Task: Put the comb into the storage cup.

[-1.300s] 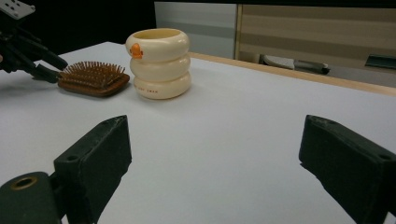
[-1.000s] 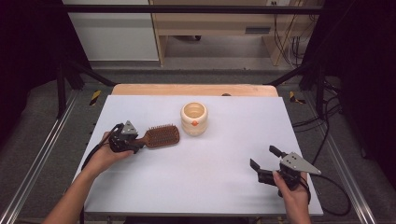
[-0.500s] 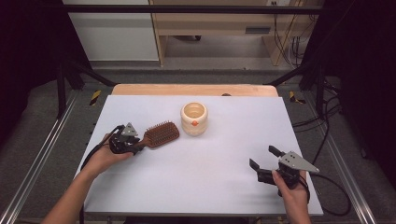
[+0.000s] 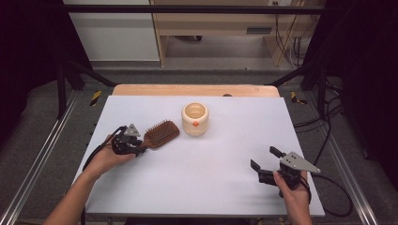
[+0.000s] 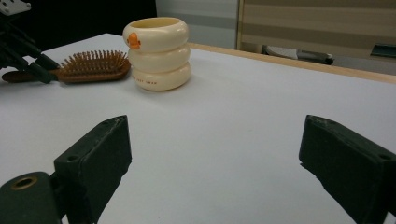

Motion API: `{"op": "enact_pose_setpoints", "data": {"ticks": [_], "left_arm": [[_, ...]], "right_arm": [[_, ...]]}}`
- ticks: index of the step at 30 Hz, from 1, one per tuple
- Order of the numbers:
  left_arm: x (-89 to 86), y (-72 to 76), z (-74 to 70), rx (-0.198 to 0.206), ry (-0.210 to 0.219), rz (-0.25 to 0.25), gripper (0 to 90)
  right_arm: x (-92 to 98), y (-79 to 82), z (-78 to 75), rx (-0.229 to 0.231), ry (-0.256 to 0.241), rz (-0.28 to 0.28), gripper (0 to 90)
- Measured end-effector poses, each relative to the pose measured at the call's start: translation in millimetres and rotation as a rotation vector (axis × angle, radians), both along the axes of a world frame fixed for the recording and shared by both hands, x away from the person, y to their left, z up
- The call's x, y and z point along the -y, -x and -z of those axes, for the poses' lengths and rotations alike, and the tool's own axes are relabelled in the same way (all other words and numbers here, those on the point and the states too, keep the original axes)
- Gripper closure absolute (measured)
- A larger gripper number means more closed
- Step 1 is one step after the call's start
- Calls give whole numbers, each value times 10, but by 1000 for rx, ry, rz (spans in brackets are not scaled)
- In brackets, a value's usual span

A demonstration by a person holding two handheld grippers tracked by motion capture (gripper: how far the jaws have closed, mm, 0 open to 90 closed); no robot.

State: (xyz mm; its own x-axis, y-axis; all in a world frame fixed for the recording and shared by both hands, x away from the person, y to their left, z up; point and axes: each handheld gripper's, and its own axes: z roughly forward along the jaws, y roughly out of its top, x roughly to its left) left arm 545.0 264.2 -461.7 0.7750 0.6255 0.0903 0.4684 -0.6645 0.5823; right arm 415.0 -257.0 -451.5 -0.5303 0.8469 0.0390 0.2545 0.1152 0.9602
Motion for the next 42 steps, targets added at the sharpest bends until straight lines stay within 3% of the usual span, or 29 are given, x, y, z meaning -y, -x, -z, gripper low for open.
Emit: {"op": "enact_pose_setpoints", "data": {"ticks": [5,14,23,30,35,42], "left_arm": [[-11,-1,12,-29,31,-28,657],[20,14,2,-44,25,-55,711],[112,-9,-50,-69,-43,-63,720],[101,36,-63,-48,-53,-63,721],[27,45,-91,-77,-30,-70,720],[59,49,-80,-98,-78,-75,719]], "right_arm": [[1,-1,1,-1,0,1,96],[-7,4,-2,-4,3,0,96],[-2,0,-1,-4,3,2,96],[5,-1,-2,-3,0,1,96],[-3,-2,-2,-5,3,0,96],[-8,-3,1,-10,5,-2,96]]}}
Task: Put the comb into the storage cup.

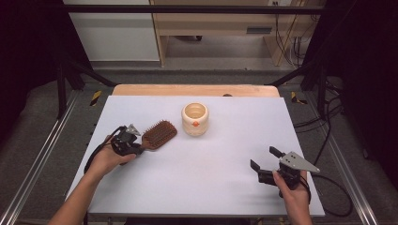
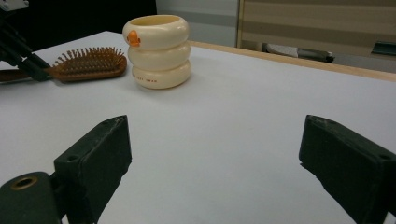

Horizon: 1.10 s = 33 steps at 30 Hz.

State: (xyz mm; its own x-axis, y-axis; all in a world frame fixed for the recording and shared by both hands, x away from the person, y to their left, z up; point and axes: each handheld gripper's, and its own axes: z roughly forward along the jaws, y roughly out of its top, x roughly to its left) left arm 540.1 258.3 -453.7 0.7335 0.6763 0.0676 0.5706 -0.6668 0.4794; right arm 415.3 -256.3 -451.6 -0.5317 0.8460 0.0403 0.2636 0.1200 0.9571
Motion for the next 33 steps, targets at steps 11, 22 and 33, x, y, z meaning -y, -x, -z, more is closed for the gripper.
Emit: {"op": "enact_pose_setpoints", "data": {"ticks": [11,22,33], "left_arm": [[11,-56,8,-28,35,-44,618],[76,-29,4,-23,10,-58,719],[59,59,4,32,17,-33,720]], "right_arm": [[-7,-4,4,-5,-1,-6,94],[-14,-3,5,-7,1,-8,94],[-8,-9,7,-7,-1,-7,94]]}}
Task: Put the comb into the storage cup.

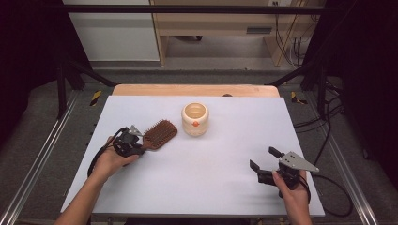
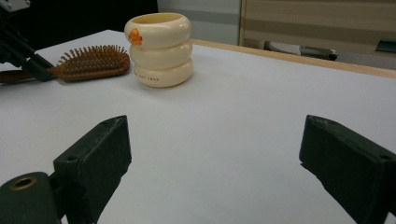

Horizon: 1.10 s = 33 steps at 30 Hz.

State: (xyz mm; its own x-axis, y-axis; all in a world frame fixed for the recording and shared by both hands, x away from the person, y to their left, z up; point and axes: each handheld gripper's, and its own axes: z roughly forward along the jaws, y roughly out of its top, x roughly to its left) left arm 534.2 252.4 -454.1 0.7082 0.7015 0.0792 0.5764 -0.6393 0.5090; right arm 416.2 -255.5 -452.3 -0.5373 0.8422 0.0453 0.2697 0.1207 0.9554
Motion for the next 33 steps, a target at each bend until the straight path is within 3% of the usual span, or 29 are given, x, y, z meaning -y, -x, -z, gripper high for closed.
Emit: {"op": "enact_pose_setpoints", "data": {"ticks": [9,15,21,30,33], "left_arm": [[7,24,-8,18,-11,14,721],[-25,28,-79,35,50,-2,722],[9,2,-130,18,8,7,721],[59,-31,-91,-57,-53,14,719],[65,-39,-80,-68,-52,8,720]], "right_arm": [[-3,7,-4,-2,-5,3,94],[-5,4,-4,1,-3,1,94],[-9,6,-3,0,-3,0,94],[-7,2,0,-3,-3,0,94],[-9,2,0,-3,-2,-1,94]]}}
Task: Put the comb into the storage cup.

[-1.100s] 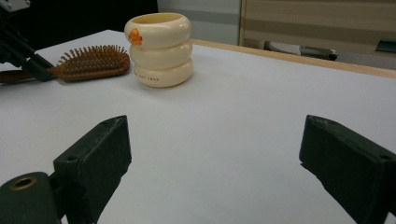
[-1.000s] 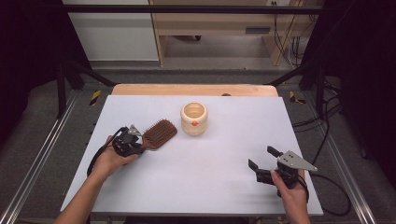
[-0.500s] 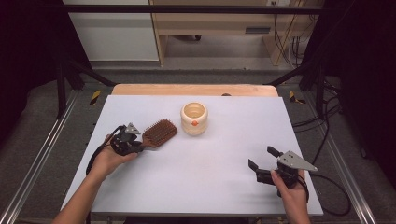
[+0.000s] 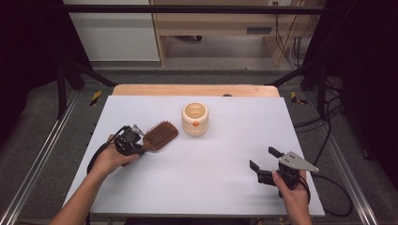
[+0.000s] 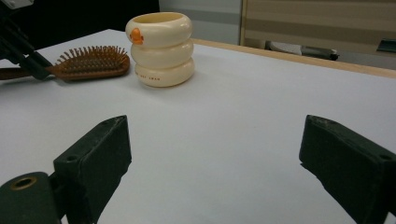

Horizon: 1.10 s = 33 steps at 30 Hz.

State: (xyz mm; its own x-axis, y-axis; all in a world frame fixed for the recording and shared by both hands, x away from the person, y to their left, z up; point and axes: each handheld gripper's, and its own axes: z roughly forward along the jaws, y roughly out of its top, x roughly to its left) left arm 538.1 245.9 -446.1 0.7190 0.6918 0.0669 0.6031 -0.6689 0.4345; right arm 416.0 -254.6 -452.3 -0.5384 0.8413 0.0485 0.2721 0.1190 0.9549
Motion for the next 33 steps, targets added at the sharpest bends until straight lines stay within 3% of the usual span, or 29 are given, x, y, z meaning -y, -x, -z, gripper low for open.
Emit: {"op": "enact_pose_setpoints", "data": {"ticks": [13,21,33], "left_arm": [[20,-47,29,-51,9,-17,713],[101,-75,26,-59,-22,-23,663],[139,-48,30,-50,-33,-44,726]], "right_arm": [[-7,-3,6,-8,1,-7,93],[-9,-4,7,-10,1,-9,90],[-19,-3,3,-7,5,-15,90]]}}
